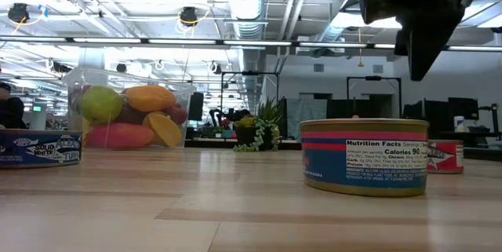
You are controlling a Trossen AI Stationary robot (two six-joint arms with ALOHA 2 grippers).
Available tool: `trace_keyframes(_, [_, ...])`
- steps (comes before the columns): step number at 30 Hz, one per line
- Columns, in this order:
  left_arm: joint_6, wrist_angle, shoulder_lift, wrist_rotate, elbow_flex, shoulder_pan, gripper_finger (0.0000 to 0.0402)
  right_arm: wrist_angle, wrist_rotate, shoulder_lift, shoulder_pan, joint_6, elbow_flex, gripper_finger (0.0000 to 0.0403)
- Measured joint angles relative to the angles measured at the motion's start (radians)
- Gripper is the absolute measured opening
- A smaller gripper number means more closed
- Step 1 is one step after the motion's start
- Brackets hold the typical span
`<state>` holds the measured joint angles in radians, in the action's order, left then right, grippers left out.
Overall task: Pick & Place Food Item
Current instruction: Put the red tuna can into the yellow bin
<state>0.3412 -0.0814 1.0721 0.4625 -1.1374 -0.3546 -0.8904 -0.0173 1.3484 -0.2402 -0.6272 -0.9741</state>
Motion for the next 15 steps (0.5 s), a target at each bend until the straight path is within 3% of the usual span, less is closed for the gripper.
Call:
trace_keyframes(5, [0.000,0.000,0.000,0.000,0.000,0.000,0.0218,-0.050,0.035,-0.003,-0.001,0.022,-0.001,0.0001])
trace_keyframes(8, [0.000,0.010,0.000,0.000,0.000,0.000,0.0218,-0.062,-0.050,0.014,-0.003,0.219,-0.001,0.0014])
trace_keyframes(11, [0.000,0.032,0.000,0.000,-0.001,0.001,0.0218,-0.054,-0.105,0.019,-0.043,0.397,-0.001,0.0046])
trace_keyframes(15, [0.002,0.054,0.000,0.000,-0.001,0.001,0.0218,-0.015,-0.078,0.051,-0.108,0.466,-0.001,0.0109])
